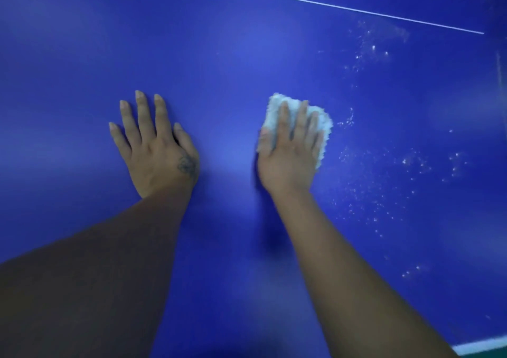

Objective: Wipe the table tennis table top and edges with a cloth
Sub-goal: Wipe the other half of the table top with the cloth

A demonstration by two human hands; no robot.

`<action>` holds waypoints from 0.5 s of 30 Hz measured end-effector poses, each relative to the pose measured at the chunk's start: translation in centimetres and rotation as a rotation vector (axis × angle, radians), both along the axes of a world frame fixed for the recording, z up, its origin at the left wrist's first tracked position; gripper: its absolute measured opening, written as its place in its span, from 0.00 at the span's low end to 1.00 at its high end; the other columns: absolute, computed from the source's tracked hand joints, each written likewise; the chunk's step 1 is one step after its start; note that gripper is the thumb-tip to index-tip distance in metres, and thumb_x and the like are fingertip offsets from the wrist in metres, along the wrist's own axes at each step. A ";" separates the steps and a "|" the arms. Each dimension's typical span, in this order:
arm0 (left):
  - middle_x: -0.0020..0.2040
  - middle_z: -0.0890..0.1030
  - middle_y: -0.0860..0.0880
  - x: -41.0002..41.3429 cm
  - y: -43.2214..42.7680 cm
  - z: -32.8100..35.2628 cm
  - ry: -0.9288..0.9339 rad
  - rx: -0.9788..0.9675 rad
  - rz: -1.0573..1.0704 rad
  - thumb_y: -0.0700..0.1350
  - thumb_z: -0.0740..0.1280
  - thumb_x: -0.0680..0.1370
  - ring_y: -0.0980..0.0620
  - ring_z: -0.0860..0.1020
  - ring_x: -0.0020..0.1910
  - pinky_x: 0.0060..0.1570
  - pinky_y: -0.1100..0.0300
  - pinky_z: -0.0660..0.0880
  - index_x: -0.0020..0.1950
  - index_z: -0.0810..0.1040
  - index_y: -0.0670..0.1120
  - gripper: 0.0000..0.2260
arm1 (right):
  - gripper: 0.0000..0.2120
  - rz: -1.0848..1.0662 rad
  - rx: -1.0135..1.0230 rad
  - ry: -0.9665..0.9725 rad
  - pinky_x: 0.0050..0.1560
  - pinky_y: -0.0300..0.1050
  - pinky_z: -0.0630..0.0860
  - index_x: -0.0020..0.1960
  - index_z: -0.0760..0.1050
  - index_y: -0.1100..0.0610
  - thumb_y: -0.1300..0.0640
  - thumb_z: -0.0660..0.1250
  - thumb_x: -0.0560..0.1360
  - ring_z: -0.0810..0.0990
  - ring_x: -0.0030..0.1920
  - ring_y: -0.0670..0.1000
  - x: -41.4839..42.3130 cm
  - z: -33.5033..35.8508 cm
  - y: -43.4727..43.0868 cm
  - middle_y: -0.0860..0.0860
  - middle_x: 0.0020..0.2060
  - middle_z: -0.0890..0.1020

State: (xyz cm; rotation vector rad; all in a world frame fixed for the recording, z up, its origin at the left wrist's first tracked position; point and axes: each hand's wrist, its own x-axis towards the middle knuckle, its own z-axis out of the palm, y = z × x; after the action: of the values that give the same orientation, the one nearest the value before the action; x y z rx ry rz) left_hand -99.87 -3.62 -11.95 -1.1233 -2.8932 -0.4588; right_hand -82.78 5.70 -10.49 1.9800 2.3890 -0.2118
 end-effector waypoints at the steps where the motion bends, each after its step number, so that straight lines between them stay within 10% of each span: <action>1: 0.88 0.57 0.46 -0.1 0.0 0.0 -0.005 0.006 0.001 0.52 0.53 0.87 0.42 0.52 0.87 0.85 0.40 0.45 0.87 0.61 0.47 0.27 | 0.30 0.066 0.030 0.017 0.85 0.63 0.46 0.88 0.53 0.48 0.41 0.47 0.88 0.49 0.87 0.60 -1.0 -0.1 -2.1 0.55 0.87 0.51; 8: 0.86 0.62 0.43 1.4 -4.9 0.4 -0.038 0.067 -0.233 0.51 0.57 0.89 0.39 0.57 0.86 0.85 0.41 0.52 0.84 0.67 0.43 0.24 | 0.29 0.442 0.000 0.071 0.84 0.63 0.53 0.86 0.61 0.50 0.41 0.55 0.87 0.53 0.87 0.58 4.9 0.2 -7.7 0.54 0.86 0.57; 15: 0.88 0.56 0.46 8.7 -19.3 -0.1 -0.021 -0.070 -0.256 0.55 0.56 0.87 0.41 0.52 0.87 0.84 0.37 0.52 0.88 0.60 0.48 0.29 | 0.31 0.028 -0.108 -0.018 0.85 0.62 0.41 0.88 0.44 0.47 0.39 0.42 0.87 0.41 0.87 0.57 8.5 0.9 -1.7 0.53 0.88 0.43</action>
State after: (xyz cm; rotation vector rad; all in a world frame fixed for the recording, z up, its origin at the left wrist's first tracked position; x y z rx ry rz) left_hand -91.12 -22.94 -12.05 -1.5176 -2.8142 -0.3759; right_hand -74.23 3.97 -9.61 1.8930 2.3395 -0.3139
